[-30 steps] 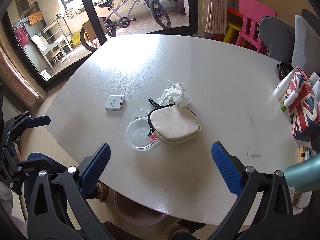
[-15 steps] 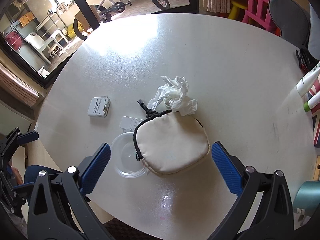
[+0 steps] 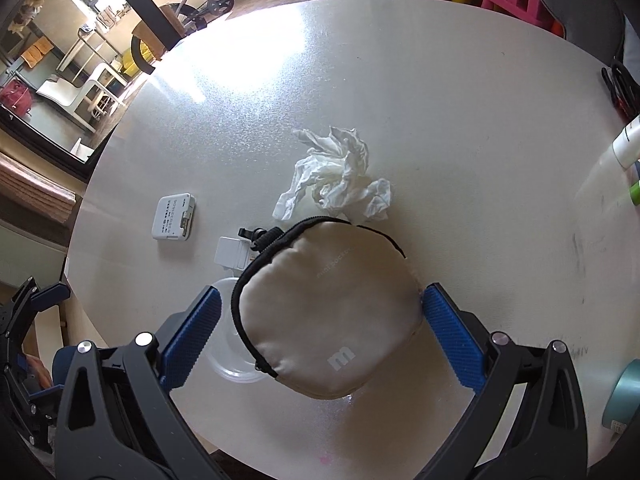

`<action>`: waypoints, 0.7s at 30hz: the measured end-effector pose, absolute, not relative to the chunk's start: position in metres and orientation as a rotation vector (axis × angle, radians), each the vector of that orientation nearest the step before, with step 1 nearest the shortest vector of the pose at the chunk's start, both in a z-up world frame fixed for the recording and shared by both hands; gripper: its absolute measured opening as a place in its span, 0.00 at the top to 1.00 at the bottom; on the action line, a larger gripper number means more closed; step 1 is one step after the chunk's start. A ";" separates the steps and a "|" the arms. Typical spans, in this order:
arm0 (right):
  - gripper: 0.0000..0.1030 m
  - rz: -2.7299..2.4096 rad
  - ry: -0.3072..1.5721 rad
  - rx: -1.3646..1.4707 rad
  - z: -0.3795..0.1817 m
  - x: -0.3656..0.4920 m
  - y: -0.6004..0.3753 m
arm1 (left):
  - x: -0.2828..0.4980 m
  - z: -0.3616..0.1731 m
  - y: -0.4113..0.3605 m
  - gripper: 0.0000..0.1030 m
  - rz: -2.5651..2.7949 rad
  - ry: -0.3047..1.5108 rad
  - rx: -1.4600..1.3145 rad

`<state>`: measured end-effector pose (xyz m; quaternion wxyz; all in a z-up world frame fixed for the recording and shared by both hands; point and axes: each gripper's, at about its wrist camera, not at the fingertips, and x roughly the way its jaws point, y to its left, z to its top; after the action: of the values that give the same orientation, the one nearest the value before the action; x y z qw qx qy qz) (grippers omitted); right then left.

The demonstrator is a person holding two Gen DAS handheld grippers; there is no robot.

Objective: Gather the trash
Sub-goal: 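Grasp the beige zipper pouch with the right tool, then grasp the white square charger with the left tool while the right tool holds the pouch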

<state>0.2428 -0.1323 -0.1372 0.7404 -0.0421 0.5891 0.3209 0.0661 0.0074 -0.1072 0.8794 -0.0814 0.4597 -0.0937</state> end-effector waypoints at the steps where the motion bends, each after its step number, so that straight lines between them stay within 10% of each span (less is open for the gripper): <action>1: 0.04 0.703 1.292 -0.094 -0.138 0.243 -0.132 | 0.066 -0.107 0.007 0.07 -0.196 0.958 -0.171; 21: 0.20 0.679 1.204 -0.106 -0.123 0.225 -0.154 | 0.070 -0.104 0.008 0.07 -0.185 0.948 -0.158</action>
<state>0.2251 -0.1537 -0.1225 0.7692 -0.0488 0.5550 0.3129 0.0698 0.0076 -0.1040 0.8827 -0.0757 0.4551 -0.0890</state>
